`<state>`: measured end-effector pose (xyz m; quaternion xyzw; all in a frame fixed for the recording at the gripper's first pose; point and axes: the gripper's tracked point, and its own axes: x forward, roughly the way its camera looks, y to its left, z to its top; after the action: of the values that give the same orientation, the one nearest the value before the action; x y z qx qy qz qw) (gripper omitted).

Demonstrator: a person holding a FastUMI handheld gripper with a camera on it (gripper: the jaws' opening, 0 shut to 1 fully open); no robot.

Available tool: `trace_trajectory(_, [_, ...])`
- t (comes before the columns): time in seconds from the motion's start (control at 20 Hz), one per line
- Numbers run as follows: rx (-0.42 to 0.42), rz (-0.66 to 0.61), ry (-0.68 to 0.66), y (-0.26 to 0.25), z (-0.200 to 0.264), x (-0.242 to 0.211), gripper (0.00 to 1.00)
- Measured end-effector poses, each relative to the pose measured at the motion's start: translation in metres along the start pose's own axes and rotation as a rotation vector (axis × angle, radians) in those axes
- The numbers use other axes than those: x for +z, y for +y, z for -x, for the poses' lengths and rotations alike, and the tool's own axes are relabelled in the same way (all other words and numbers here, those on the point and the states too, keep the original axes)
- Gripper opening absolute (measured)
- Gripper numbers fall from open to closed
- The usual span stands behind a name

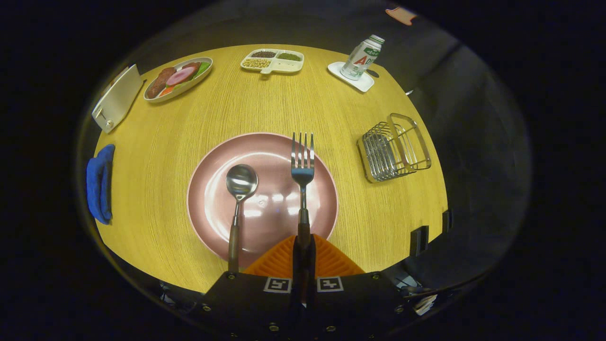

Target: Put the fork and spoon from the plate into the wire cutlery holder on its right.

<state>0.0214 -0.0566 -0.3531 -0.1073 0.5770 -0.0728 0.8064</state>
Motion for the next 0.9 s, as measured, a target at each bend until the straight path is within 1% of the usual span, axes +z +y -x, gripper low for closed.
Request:
trace_trajectory(0.4, [-0.097,-0.063,0.002,-0.065,0.018,0.015,0.05])
trace_trajectory(0.6, [-0.132,-0.109,0.045,-0.101,0.02,0.021,0.05])
trace_trajectory(0.75, [-0.126,-0.151,0.063,-0.119,0.017,0.028,0.05])
trace_trajectory(0.9, [-0.125,-0.155,0.105,-0.135,0.009,0.032,0.05])
